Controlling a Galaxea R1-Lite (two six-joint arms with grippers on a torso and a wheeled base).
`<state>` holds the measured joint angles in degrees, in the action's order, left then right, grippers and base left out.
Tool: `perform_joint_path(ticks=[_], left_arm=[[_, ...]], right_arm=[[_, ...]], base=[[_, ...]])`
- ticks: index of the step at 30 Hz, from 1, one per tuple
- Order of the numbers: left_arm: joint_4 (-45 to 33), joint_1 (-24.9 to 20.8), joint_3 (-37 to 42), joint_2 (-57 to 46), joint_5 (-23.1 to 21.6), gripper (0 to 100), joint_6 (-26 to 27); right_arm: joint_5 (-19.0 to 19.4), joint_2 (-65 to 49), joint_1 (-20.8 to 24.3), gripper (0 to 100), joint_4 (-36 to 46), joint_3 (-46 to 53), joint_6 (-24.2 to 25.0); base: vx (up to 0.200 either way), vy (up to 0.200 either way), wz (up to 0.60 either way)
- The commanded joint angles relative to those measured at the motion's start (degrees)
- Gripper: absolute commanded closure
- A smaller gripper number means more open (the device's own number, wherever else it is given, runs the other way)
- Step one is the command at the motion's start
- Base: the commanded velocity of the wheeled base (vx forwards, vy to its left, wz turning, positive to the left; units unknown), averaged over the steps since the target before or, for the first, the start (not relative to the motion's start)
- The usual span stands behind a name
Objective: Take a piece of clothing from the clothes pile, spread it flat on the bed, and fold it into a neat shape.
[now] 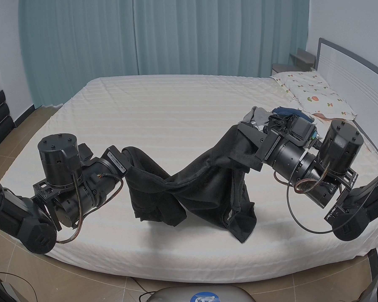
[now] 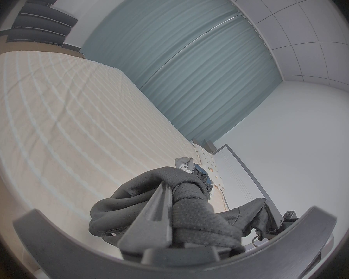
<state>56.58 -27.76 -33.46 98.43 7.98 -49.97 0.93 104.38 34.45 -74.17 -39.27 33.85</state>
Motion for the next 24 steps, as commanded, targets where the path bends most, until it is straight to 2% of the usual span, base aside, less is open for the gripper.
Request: perform_joint_path(ticks=[1,5,11,14,20,24], left_arm=[[0.1,0.0,0.0,1.1,0.0,100,0.0],[-0.1,0.0,0.2,1.9,-0.2,100,-0.4],[-0.2,-0.6,0.9,2.6,0.0,100,-0.4],[-0.2,-1.3,2.3,2.0,0.1,100,-0.2],[-0.5,-1.4,4.1,-0.9,0.5,100,0.3],[-0.5,-1.2,4.0,-3.8,0.5,100,2.2]], right_arm=[[0.0,0.0,-1.0,100,0.0,0.5,0.2],[0.2,-0.5,-2.6,100,0.0,2.7,0.9],[0.3,-1.5,-3.1,100,-3.4,8.4,0.9],[0.0,-2.3,-1.6,100,-6.7,12.8,0.8],[0.0,-10.2,-0.4,100,-8.2,18.1,0.7],[0.0,-18.1,0.9,100,-7.3,17.6,0.4]], base=[[0.000,0.000,0.00],[0.000,0.000,0.00],[-0.200,0.000,0.00],[-0.200,0.000,0.00],[-0.200,0.000,0.00],[0.000,0.000,0.00]])
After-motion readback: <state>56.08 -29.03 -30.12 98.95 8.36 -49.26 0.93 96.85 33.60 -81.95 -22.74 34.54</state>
